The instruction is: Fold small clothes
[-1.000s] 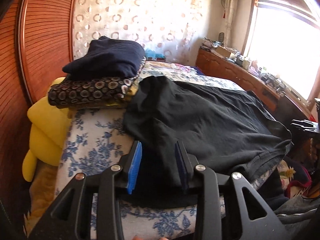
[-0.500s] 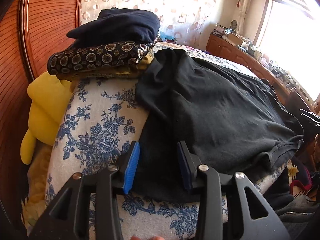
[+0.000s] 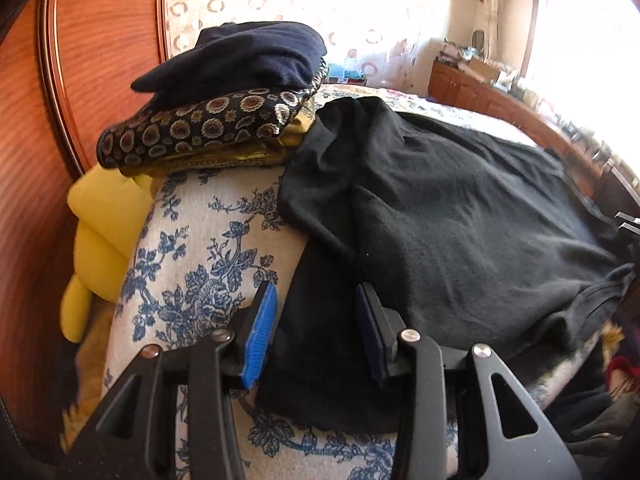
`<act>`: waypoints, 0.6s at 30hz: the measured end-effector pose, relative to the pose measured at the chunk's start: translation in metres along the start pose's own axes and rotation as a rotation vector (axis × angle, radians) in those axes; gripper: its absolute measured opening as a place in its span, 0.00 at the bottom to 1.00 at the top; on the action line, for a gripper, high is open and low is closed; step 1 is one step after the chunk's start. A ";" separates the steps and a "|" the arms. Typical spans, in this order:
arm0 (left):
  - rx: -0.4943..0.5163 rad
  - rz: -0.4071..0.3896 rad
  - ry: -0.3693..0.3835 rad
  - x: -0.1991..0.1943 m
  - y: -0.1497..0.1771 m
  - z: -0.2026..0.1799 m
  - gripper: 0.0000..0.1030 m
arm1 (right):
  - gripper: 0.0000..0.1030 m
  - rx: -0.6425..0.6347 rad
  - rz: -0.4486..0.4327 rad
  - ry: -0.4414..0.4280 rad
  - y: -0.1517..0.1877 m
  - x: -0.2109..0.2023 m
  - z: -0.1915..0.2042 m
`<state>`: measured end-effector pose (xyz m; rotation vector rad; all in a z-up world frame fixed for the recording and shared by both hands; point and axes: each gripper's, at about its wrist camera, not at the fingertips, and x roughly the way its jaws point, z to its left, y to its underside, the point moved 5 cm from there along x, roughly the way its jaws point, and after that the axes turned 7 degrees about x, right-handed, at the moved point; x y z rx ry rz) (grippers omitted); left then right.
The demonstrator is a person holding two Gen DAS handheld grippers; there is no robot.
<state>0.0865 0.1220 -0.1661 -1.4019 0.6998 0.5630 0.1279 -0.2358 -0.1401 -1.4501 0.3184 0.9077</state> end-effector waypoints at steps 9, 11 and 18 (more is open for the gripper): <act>-0.064 -0.002 0.115 -0.004 0.000 0.009 0.40 | 0.66 -0.001 0.019 -0.011 0.003 0.013 0.002; -0.107 0.003 0.192 -0.006 0.001 0.013 0.40 | 0.66 0.000 0.020 -0.012 0.003 0.015 0.002; -0.267 0.005 0.387 -0.007 0.004 0.028 0.40 | 0.66 0.003 0.024 -0.015 0.005 0.018 0.002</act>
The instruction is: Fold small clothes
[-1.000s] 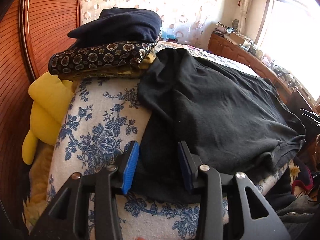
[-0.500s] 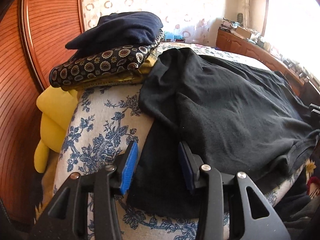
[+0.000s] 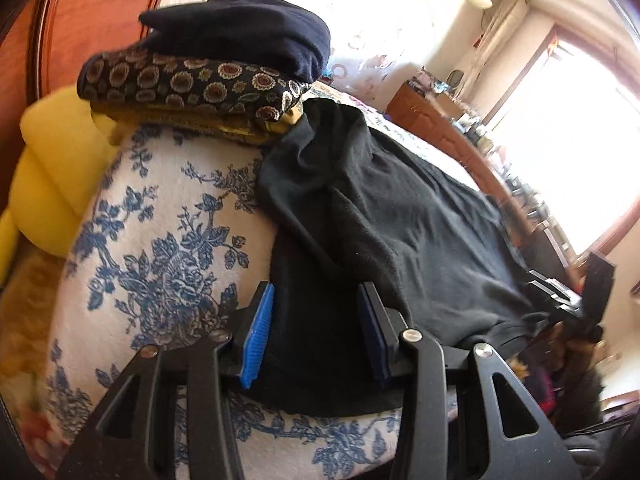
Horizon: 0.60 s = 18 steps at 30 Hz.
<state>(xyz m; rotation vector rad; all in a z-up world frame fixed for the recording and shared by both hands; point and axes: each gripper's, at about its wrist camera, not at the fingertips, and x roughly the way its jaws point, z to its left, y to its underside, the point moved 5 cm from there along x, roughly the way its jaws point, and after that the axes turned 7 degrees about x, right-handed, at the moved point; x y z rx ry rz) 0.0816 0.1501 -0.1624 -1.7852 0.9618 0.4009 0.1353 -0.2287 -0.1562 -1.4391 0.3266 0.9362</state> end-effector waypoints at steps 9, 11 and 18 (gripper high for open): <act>-0.064 0.024 0.129 0.002 0.004 -0.006 0.40 | 0.66 0.004 -0.013 0.004 -0.001 -0.002 -0.002; -0.062 0.027 0.133 0.004 0.004 -0.009 0.40 | 0.66 0.004 -0.013 0.004 -0.001 -0.002 -0.002; -0.025 0.033 0.085 0.008 0.003 -0.022 0.40 | 0.66 0.003 -0.013 0.003 -0.001 -0.002 -0.001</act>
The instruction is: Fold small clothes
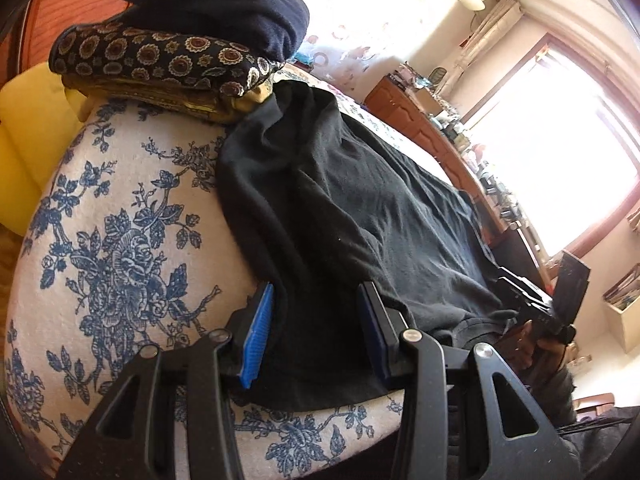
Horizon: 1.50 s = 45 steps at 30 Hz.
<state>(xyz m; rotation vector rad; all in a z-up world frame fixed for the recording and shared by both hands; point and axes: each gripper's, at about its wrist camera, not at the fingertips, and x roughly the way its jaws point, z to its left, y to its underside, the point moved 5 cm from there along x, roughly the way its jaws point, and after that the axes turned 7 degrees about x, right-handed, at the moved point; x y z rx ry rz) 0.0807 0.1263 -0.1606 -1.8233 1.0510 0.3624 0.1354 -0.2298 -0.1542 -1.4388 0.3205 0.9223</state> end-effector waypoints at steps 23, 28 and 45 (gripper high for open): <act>0.143 -0.062 -0.067 0.001 -0.005 -0.036 0.00 | 0.66 -0.104 0.016 -0.078 -0.017 0.024 0.046; 0.157 -0.076 -0.096 -0.009 -0.012 -0.040 0.10 | 0.66 -0.128 0.022 -0.082 -0.015 0.030 0.056; 0.206 0.035 -0.340 0.013 0.001 -0.019 0.35 | 0.66 -0.103 0.042 -0.069 -0.007 0.035 0.049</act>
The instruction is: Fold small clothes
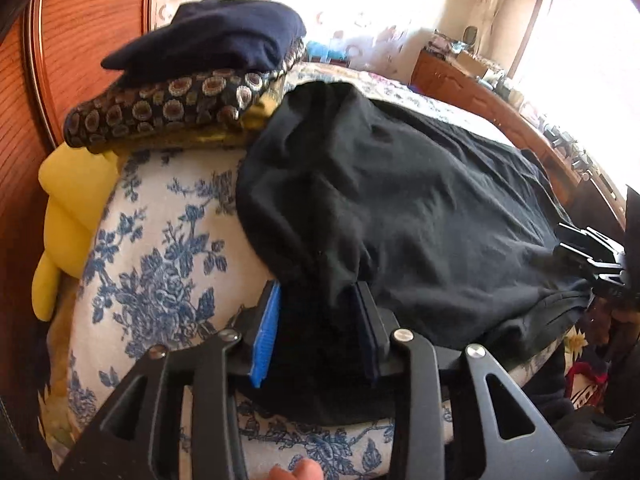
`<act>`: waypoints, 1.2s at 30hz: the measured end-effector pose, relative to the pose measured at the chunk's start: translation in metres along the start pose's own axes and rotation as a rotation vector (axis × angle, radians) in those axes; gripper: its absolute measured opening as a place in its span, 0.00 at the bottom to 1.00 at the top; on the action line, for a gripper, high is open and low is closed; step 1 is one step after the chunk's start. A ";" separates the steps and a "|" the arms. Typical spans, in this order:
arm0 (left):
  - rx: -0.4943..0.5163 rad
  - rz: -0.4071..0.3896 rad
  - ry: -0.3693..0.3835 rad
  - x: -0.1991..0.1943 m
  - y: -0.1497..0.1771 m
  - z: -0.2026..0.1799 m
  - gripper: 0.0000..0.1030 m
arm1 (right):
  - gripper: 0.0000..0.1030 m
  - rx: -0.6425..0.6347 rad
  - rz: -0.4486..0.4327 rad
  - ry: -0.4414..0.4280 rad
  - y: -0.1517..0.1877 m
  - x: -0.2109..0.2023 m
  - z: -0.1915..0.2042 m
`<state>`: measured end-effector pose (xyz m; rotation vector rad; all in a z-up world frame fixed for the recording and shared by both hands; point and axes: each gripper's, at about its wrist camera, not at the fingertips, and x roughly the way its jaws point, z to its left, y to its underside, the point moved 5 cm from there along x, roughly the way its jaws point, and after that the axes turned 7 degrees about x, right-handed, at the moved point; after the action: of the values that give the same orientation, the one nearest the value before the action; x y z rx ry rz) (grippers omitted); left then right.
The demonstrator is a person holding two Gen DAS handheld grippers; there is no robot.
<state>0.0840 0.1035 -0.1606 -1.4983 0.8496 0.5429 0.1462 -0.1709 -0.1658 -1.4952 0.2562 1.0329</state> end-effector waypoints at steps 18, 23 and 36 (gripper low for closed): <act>0.100 -0.071 0.072 -0.003 -0.015 -0.030 0.06 | 0.63 0.025 -0.002 0.021 0.010 -0.002 -0.015; 0.161 -0.154 0.124 -0.025 -0.045 -0.068 0.06 | 0.59 0.075 -0.010 0.037 0.017 -0.012 -0.038; 0.402 -0.200 0.333 -0.020 -0.125 -0.224 0.06 | 0.58 0.175 -0.091 0.109 0.030 -0.066 -0.094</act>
<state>0.1347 -0.1176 -0.0390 -1.2954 0.9841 -0.0326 0.1290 -0.2875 -0.1520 -1.3928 0.3441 0.8367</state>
